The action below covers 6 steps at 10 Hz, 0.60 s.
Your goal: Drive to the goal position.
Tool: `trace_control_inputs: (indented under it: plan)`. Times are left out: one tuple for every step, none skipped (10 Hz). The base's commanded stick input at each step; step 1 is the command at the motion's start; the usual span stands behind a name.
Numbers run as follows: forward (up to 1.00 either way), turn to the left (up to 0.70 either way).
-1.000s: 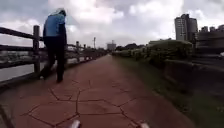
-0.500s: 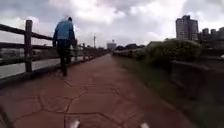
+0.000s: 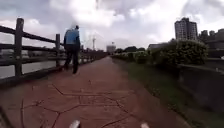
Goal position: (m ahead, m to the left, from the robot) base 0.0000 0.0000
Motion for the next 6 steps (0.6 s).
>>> trace_control_inputs:
  plan:
    - [0.7,0.02]
    - [0.7,0.02]
    - [0.7,0.02]
    - [0.7,0.02]
    - [0.7,0.02]
    - [0.7,0.02]
